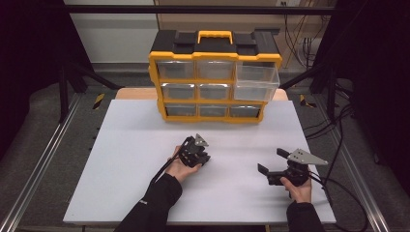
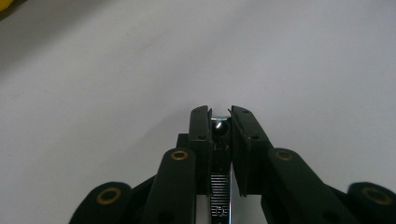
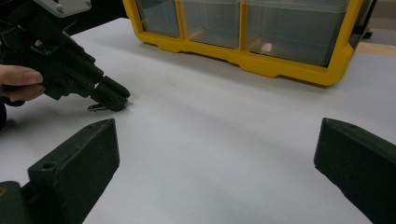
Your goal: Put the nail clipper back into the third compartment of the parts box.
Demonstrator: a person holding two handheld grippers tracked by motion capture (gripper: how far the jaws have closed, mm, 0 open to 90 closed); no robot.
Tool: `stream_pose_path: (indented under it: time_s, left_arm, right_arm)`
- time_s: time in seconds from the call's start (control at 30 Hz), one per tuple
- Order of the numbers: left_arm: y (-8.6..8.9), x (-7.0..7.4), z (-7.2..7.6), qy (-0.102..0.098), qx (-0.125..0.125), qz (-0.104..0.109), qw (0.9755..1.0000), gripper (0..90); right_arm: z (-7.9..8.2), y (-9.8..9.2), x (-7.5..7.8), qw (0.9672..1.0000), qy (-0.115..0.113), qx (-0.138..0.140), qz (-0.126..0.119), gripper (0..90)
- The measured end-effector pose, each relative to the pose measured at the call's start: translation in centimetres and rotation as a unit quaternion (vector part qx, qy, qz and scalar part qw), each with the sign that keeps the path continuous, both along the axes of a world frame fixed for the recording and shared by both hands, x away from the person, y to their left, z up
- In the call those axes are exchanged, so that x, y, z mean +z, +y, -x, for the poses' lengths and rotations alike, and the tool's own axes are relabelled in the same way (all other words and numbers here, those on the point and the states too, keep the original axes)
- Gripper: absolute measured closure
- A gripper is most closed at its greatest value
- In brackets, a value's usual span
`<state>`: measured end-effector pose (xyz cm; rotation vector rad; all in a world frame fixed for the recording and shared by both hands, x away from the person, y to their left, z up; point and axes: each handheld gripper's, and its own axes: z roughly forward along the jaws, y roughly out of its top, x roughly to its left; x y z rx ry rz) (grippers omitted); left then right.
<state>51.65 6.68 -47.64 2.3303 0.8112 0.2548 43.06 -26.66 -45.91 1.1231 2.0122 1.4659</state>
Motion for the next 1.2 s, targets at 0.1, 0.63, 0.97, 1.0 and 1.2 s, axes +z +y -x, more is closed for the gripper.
stream_pose_path:
  time_s: [0.1,0.63,0.97,1.0,1.2]
  left_arm:
    - [0.0,0.0,0.0,0.001,0.001,0.002,1.0,78.7]
    - [0.2,0.5,0.4,-0.007,-0.008,0.004,0.9999,78.9]
    - [0.8,1.5,0.7,-0.013,-0.003,0.018,0.9997,78.9]
    - [0.9,1.7,0.8,-0.013,-0.003,0.019,0.9997,78.9]
    - [1.3,2.5,1.1,-0.018,0.001,0.028,0.9994,78.9]
  right_arm:
    - [0.0,0.0,0.0,1.0,0.001,0.001,0.0,0.8]
    - [0.0,0.0,0.0,1.0,0.003,0.002,0.0,1.0]
    - [0.0,0.0,0.0,1.0,0.004,0.002,0.0,1.1]
    - [0.0,0.0,0.0,1.0,0.004,0.002,0.0,1.1]
    - [0.0,0.0,0.0,1.0,0.003,0.002,0.0,1.0]
